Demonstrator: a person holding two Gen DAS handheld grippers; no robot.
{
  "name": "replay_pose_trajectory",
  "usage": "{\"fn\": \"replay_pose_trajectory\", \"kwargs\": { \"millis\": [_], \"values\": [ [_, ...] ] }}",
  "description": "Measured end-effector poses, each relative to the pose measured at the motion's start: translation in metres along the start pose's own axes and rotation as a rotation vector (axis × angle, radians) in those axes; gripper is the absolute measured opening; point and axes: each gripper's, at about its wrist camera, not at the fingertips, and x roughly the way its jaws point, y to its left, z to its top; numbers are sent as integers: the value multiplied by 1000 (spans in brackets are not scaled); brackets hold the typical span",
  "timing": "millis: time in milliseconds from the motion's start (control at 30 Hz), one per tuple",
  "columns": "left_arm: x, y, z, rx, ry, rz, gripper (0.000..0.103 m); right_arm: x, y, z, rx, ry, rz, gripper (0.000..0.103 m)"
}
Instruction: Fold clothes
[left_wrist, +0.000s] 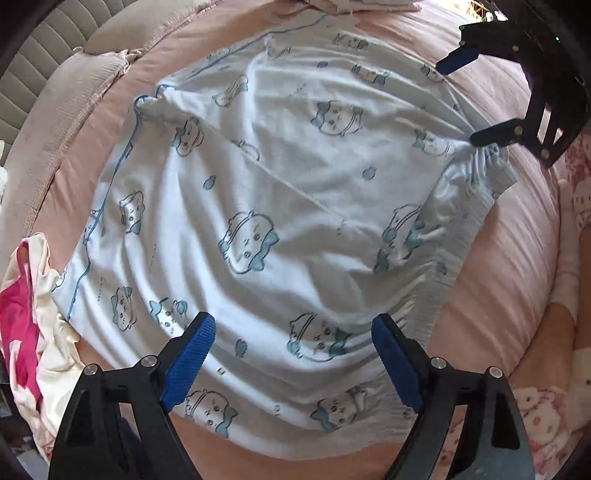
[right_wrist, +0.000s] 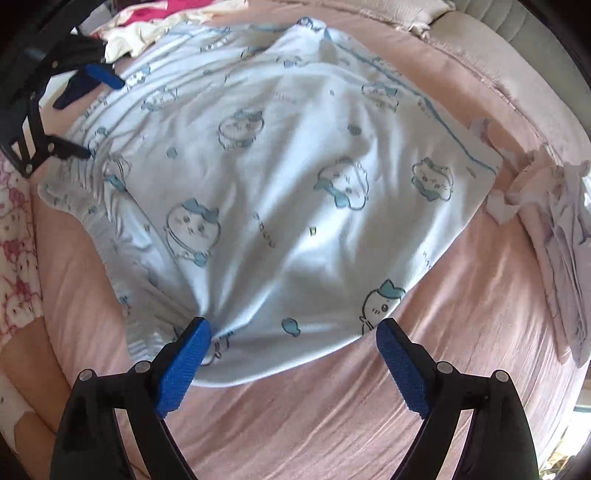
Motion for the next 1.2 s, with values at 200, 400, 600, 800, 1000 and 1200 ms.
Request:
{"fn": "replay_pose_trajectory", "kwargs": {
  "millis": [200,400,600,800,1000,1200],
  "values": [
    [19,-15,-11,41,135,44,88,9,49,-8,-219,56,-177,92],
    [-2,-26,-29,96,152,67,87,-12,15,-38,-93,200,-47,92],
    [21,5,0,-128,123,36,88,-54,-9,1,116,-139,0,93],
    [38,19,-25,-80,255,2,90,0,-2,-11,-60,132,-80,95],
    [5,44,-25,-111,90,21,89,-24,-52,-38,25,200,-67,96],
    [14,64,13,-236,-122,-41,89,-41,-68,-10,112,-2,-80,98]
  ]
}}
